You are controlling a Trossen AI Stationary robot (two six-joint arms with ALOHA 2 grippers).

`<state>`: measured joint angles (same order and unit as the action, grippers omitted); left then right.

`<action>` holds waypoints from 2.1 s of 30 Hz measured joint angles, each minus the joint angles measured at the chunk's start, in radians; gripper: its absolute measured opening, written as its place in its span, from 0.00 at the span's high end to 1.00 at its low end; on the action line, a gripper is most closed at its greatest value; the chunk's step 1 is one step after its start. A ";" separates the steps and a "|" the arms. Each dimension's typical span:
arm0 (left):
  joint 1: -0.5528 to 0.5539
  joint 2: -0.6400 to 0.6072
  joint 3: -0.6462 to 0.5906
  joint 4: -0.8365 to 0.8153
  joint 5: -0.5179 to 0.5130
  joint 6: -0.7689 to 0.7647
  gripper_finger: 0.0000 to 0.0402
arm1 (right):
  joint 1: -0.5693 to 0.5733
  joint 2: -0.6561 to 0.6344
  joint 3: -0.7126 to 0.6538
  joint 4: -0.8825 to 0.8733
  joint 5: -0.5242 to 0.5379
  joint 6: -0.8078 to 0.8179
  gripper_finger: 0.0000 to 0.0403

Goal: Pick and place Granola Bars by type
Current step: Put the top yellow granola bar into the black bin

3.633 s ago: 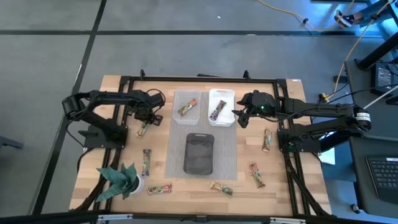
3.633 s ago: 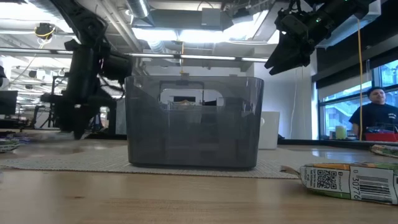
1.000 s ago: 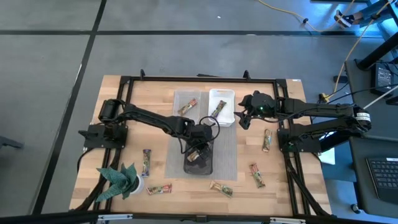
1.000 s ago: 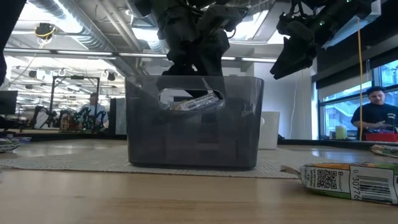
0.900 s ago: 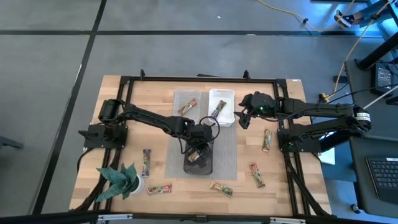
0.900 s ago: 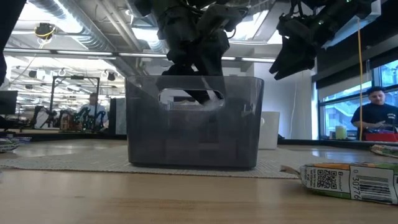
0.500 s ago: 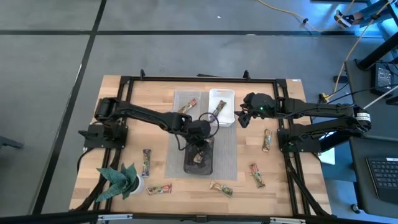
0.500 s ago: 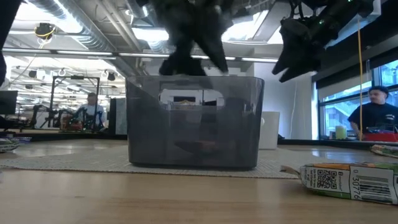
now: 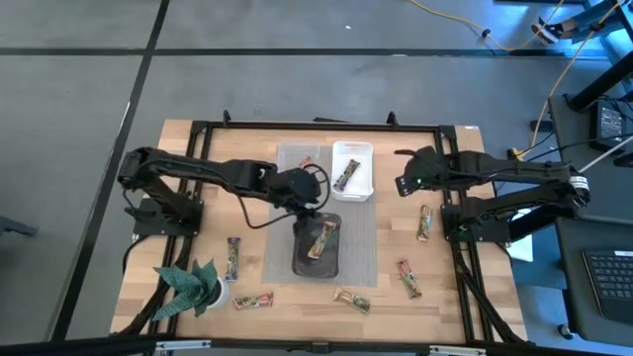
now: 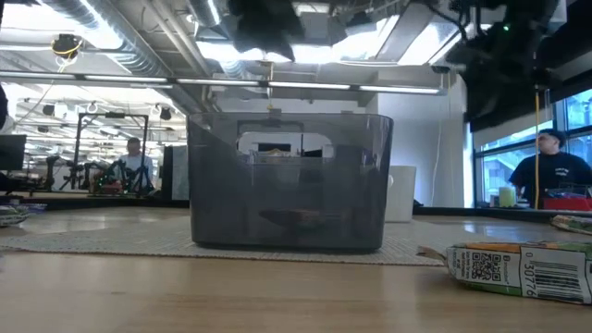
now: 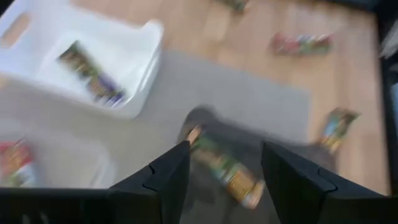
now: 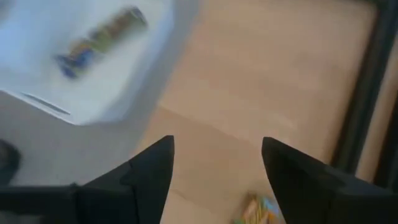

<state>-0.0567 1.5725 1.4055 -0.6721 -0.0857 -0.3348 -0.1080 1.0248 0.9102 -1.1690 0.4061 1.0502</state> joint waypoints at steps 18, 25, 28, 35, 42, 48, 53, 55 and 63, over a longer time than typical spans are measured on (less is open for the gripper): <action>0.094 -0.487 -0.462 0.205 -0.059 0.060 0.53 | 0.151 0.019 -0.197 -0.023 -0.167 0.547 0.39; 0.129 -0.612 -0.650 0.375 -0.059 0.042 0.53 | 0.175 0.090 -0.196 0.085 -0.167 0.595 0.39; 0.147 -0.616 -0.676 0.410 -0.062 0.042 0.53 | 0.175 0.152 -0.183 0.063 -0.206 0.591 0.39; 0.193 -0.601 -0.678 0.409 -0.062 0.042 0.53 | 0.179 0.312 -0.145 -0.034 -0.306 0.567 0.39; 0.217 -0.600 -0.678 0.406 -0.044 0.069 0.53 | 0.225 0.398 -0.143 -0.028 -0.322 0.711 0.39; 0.217 -0.600 -0.678 0.406 -0.044 0.103 0.53 | 0.258 0.433 -0.143 -0.033 -0.322 0.842 0.39; 0.217 -0.600 -0.678 0.406 -0.044 0.113 0.53 | 0.270 0.468 -0.143 -0.034 -0.319 0.937 0.39; 0.217 -0.600 -0.678 0.406 -0.043 0.113 0.53 | 0.270 0.480 -0.143 -0.034 -0.318 0.969 0.39; 0.217 -0.600 -0.678 0.406 -0.043 0.113 0.53 | 0.270 0.544 -0.143 -0.031 -0.318 1.077 0.39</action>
<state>0.1600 0.9726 0.7277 -0.2662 -0.1291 -0.2217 0.1616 1.5687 0.7670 -1.2003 0.0878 2.1275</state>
